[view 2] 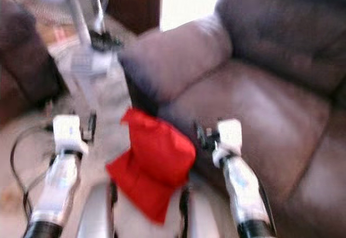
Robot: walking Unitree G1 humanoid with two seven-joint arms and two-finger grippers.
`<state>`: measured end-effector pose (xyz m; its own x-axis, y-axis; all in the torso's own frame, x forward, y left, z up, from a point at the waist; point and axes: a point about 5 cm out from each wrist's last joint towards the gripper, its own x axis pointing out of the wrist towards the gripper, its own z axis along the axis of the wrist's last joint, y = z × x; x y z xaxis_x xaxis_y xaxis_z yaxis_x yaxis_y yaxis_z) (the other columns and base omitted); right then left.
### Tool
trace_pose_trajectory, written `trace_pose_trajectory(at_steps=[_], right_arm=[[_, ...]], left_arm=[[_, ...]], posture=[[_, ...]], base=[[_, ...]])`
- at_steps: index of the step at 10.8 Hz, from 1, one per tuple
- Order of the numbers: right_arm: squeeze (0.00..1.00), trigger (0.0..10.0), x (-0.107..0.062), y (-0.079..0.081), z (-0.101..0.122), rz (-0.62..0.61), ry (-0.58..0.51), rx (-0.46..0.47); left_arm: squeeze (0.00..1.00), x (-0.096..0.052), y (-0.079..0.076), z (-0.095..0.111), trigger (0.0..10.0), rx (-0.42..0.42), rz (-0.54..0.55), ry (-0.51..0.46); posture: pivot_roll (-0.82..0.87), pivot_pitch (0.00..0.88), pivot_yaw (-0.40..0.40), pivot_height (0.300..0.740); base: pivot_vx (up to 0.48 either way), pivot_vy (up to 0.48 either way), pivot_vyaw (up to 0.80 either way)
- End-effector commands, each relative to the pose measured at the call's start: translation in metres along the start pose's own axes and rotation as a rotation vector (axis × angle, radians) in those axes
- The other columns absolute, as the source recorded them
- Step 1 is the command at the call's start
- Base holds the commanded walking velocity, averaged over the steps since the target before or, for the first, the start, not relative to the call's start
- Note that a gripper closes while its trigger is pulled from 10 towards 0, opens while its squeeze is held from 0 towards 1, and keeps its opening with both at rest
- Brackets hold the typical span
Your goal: Move the pillow to the sofa from floor
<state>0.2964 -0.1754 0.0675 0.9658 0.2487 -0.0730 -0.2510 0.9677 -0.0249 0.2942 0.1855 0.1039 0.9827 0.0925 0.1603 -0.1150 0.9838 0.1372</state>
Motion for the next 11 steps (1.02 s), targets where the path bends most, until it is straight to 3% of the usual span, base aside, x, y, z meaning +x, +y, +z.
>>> trace_pose_trajectory(at_steps=[1, 5, 8, 11], right_arm=[[0.00, 10.0, 0.000, -0.002, 0.005, 0.000, -0.004, -0.031], [0.00, 10.0, 0.004, 0.000, -0.001, 0.032, 0.103, -0.062], [0.00, 10.0, 0.013, 0.014, -0.023, 0.101, 0.327, -0.044], [0.00, 10.0, 0.015, 0.008, -0.039, 0.023, 0.446, -0.044]], left_arm=[[0.00, 0.004, -0.003, 0.005, 10.0, -0.010, -0.015, -0.012], [0.00, 0.014, -0.004, 0.005, 10.0, -0.105, -0.042, 0.037], [0.00, 0.029, -0.001, 0.013, 10.0, -0.185, -0.052, 0.047], [0.00, 0.035, -0.005, 0.015, 10.0, -0.207, -0.084, 0.055]], posture=[[0.03, 0.062, -0.076, 0.527], [0.03, 0.079, -0.072, 0.527], [0.03, 0.096, -0.064, 0.527], [0.04, 0.106, -0.065, 0.527]], base=[[0.000, 0.000, 0.00], [0.000, 0.000, 0.80], [0.000, 0.000, 0.00], [0.000, 0.000, 0.00]])
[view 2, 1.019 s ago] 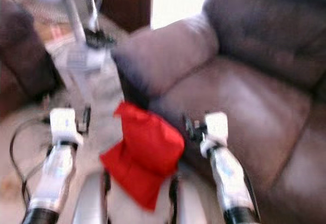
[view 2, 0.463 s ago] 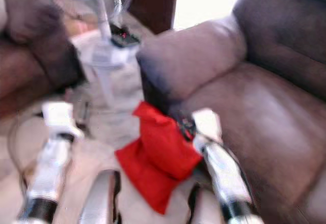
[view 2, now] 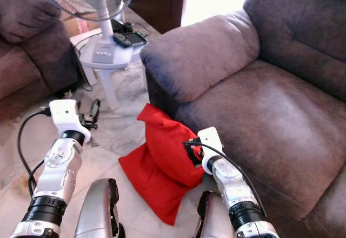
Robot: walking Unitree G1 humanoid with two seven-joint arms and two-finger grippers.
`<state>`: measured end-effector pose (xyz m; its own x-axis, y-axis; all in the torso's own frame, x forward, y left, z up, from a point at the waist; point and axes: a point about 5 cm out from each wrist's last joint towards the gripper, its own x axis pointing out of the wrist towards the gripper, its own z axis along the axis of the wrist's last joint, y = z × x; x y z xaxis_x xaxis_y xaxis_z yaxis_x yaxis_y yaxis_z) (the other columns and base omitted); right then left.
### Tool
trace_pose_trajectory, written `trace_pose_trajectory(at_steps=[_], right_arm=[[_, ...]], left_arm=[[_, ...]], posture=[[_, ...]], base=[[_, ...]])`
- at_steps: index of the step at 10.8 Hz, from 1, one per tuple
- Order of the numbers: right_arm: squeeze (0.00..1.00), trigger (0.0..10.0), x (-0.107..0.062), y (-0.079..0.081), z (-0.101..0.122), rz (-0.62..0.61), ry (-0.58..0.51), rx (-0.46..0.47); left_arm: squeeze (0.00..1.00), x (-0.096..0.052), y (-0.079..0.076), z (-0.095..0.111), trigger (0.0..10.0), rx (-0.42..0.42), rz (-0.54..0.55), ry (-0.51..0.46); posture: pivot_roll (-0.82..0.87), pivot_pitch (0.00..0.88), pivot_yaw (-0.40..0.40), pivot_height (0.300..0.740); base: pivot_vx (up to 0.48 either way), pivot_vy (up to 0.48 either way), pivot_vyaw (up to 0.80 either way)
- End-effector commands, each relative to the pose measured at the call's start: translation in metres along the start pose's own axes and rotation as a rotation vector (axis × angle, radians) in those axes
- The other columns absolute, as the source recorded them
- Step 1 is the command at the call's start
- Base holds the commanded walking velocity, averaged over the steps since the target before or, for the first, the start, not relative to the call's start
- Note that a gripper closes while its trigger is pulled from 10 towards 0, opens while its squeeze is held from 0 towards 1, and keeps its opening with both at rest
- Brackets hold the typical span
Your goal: Move the pillow to the sofa from floor
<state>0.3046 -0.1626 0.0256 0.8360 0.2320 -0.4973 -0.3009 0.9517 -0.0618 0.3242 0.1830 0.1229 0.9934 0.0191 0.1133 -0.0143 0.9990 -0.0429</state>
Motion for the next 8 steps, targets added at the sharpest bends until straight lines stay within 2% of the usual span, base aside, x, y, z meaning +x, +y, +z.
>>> trace_pose_trajectory(at_steps=[1, 2, 7, 8], right_arm=[[0.91, 10.0, 0.002, -0.003, 0.000, -0.024, 0.025, 0.031], [1.00, 10.0, 0.005, 0.000, -0.004, -0.024, 0.056, 0.038], [1.00, 10.0, 0.013, 0.001, 0.000, -0.104, 0.065, 0.070], [0.00, 10.0, 0.014, -0.005, 0.006, -0.157, 0.041, 0.028]], left_arm=[[0.00, 0.003, 0.000, 0.001, 10.0, -0.014, -0.011, 0.015], [0.00, 0.003, 0.005, 0.001, 10.0, -0.012, -0.006, 0.018], [0.00, 0.003, 0.014, 0.005, 10.0, -0.069, 0.014, 0.025], [0.00, 0.004, 0.012, 0.007, 10.0, -0.073, 0.009, 0.020]], posture=[[0.05, 0.113, -0.063, 0.527], [0.05, 0.118, -0.061, 0.527], [0.07, 0.123, -0.044, 0.527], [0.07, 0.132, -0.044, 0.527]], base=[[0.000, 0.000, 0.00], [0.000, 0.000, 0.00], [0.000, 0.000, 0.00], [0.000, 0.000, 0.00]])
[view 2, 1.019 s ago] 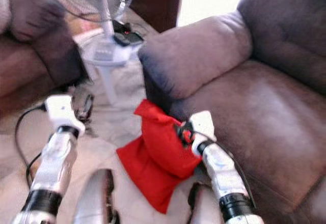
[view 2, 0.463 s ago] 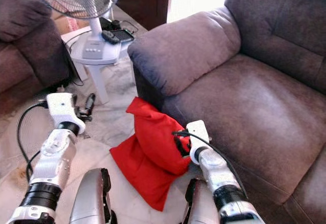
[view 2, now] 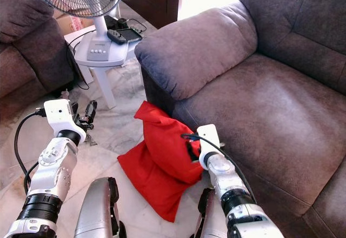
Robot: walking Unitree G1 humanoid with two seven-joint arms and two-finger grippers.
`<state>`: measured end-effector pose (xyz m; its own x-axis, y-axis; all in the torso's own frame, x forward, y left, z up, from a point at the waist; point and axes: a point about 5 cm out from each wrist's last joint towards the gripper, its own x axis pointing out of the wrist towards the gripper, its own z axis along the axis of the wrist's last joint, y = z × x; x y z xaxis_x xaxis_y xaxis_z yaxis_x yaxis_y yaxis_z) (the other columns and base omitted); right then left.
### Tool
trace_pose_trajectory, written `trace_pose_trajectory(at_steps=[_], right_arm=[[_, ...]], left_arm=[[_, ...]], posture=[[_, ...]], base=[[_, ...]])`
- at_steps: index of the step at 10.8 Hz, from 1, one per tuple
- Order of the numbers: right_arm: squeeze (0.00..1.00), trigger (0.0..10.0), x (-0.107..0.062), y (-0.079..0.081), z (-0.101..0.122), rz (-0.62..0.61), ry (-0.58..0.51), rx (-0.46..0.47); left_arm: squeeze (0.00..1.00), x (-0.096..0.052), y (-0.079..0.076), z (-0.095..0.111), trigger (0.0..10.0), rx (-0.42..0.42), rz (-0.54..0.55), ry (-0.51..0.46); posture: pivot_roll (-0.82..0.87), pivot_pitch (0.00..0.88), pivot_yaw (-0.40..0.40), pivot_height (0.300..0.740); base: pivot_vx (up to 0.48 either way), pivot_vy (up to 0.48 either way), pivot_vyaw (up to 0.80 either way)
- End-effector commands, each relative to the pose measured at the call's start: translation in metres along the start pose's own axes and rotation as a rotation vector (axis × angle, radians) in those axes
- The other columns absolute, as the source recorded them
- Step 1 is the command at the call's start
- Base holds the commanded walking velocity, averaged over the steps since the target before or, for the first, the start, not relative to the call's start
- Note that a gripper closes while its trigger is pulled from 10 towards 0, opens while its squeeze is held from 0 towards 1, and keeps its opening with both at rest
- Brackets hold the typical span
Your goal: Move the pillow to the sofa from floor
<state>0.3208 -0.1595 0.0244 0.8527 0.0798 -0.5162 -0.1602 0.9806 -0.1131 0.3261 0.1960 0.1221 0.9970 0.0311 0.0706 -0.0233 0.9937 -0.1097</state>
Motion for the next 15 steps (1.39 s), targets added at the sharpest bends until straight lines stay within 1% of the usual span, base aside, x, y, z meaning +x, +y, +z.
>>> trace_pose_trajectory(at_steps=[1, 2, 4, 5, 6, 7, 9, 10, 12, 15], right_arm=[[0.00, 10.0, 0.000, -0.007, 0.003, -0.039, -0.007, -0.004], [0.00, 10.0, 0.001, -0.012, 0.001, -0.079, 0.021, -0.016], [0.00, 10.0, 0.001, -0.014, -0.006, -0.109, 0.076, -0.062], [0.00, 10.0, 0.001, -0.014, -0.014, -0.122, 0.138, -0.080], [0.00, 10.0, 0.000, -0.012, -0.022, -0.111, 0.185, -0.053], [0.00, 10.0, 0.000, -0.009, -0.023, -0.091, 0.193, 0.029], [0.00, 10.0, 0.000, -0.009, -0.022, -0.092, 0.183, 0.003], [0.00, 10.0, 0.000, -0.009, -0.022, -0.092, 0.177, 0.009], [0.00, 10.0, 0.001, -0.003, -0.022, -0.046, 0.172, 0.036], [0.00, 10.0, 0.000, -0.001, -0.028, -0.038, 0.207, 0.041]], left_arm=[[0.00, 0.002, -0.002, 0.008, 10.0, -0.010, -0.009, -0.021], [0.00, 0.002, -0.002, 0.007, 10.0, -0.045, -0.005, -0.016], [0.00, 0.002, -0.002, 0.007, 10.0, -0.075, -0.003, -0.011], [0.00, 0.002, -0.002, 0.007, 10.0, -0.090, -0.001, -0.005], [0.00, 0.002, -0.003, 0.007, 10.0, -0.094, -0.005, -0.002], [0.00, 0.002, -0.004, 0.006, 10.0, -0.098, -0.009, 0.002], [0.00, 0.002, -0.005, 0.006, 10.0, -0.103, -0.011, 0.003], [0.00, 0.001, -0.005, 0.006, 10.0, -0.105, -0.012, 0.005], [0.00, 0.000, -0.007, 0.005, 10.0, -0.113, -0.019, 0.006], [0.00, 0.000, -0.009, 0.005, 10.0, -0.118, -0.026, 0.012]], posture=[[0.07, 0.137, -0.045, 0.527], [0.08, 0.142, -0.045, 0.527], [0.08, 0.146, -0.049, 0.527], [0.08, 0.148, -0.051, 0.527], [0.08, 0.149, -0.052, 0.527], [0.08, 0.148, -0.056, 0.527], [0.08, 0.146, -0.061, 0.527], [0.08, 0.145, -0.063, 0.527], [0.08, 0.146, -0.070, 0.527], [0.08, 0.147, -0.074, 0.527]], base=[[0.000, 0.000, 0.00], [0.000, 0.000, 0.00], [0.000, 0.000, 0.00], [0.000, 0.000, 0.00], [0.000, 0.000, 0.00], [0.000, 0.000, 0.00], [0.000, 0.000, 0.00], [0.000, 0.000, 0.00], [0.000, 0.000, 0.00], [0.000, 0.000, 0.00]])
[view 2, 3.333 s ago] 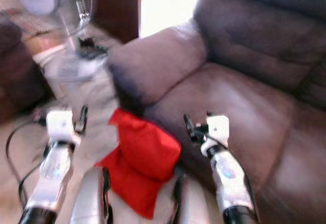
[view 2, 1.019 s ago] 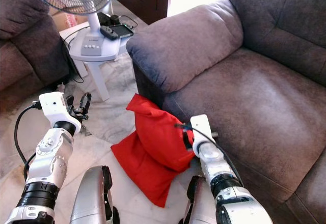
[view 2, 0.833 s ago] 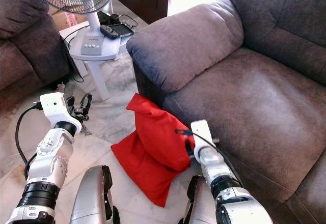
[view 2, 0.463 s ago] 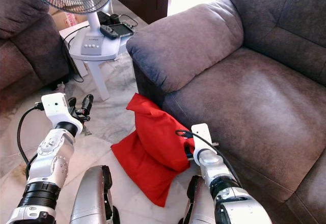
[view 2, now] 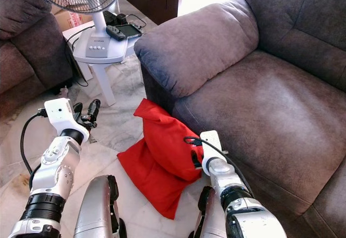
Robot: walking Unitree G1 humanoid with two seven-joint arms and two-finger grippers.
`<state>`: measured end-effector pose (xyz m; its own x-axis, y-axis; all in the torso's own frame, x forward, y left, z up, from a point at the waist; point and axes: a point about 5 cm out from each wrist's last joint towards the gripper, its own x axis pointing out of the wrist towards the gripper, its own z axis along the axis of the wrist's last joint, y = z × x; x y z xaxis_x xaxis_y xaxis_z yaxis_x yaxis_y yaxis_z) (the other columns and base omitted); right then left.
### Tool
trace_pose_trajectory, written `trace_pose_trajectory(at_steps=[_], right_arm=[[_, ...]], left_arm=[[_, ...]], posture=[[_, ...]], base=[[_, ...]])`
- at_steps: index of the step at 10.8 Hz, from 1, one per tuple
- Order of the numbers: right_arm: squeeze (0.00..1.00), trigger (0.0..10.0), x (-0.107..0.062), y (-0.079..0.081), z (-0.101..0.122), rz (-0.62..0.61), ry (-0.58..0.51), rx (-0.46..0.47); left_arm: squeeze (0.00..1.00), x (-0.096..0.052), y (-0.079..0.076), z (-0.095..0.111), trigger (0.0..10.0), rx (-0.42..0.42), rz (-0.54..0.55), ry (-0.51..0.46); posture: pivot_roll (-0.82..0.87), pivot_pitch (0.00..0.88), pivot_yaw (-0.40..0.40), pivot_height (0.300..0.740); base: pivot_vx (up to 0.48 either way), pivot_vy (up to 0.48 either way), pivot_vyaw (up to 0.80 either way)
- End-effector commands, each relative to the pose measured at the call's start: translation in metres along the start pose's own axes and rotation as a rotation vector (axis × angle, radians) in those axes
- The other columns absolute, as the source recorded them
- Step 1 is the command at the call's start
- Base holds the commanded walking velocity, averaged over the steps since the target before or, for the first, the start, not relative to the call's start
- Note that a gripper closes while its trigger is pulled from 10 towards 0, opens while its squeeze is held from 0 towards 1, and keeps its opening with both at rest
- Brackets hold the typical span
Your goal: Move the pillow to the sofa from floor
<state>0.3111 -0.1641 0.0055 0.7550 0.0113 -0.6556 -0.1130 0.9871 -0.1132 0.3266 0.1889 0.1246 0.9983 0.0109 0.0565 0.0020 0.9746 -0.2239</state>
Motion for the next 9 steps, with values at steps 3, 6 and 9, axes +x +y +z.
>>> trace_pose_trajectory(at_steps=[3, 6, 9], right_arm=[[0.00, 10.0, -0.001, 0.001, -0.017, 0.000, 0.051, 0.000], [0.00, 0.0, -0.001, 0.000, -0.022, -0.002, 0.055, -0.003], [0.00, 0.0, -0.001, 0.001, -0.021, -0.001, 0.040, 0.007]], left_arm=[[0.00, -0.002, -0.004, 0.000, 10.0, -0.003, -0.019, 0.008], [0.00, -0.002, -0.007, 0.000, 10.0, 0.006, -0.031, 0.015], [0.00, -0.001, -0.008, 0.001, 10.0, 0.008, -0.032, 0.013]], posture=[[0.08, 0.145, -0.073, 0.527], [0.08, 0.146, -0.071, 0.527], [0.08, 0.143, -0.069, 0.527]], base=[[0.000, 0.000, 0.00], [0.000, 0.000, 0.00], [0.000, 0.000, 0.00]])
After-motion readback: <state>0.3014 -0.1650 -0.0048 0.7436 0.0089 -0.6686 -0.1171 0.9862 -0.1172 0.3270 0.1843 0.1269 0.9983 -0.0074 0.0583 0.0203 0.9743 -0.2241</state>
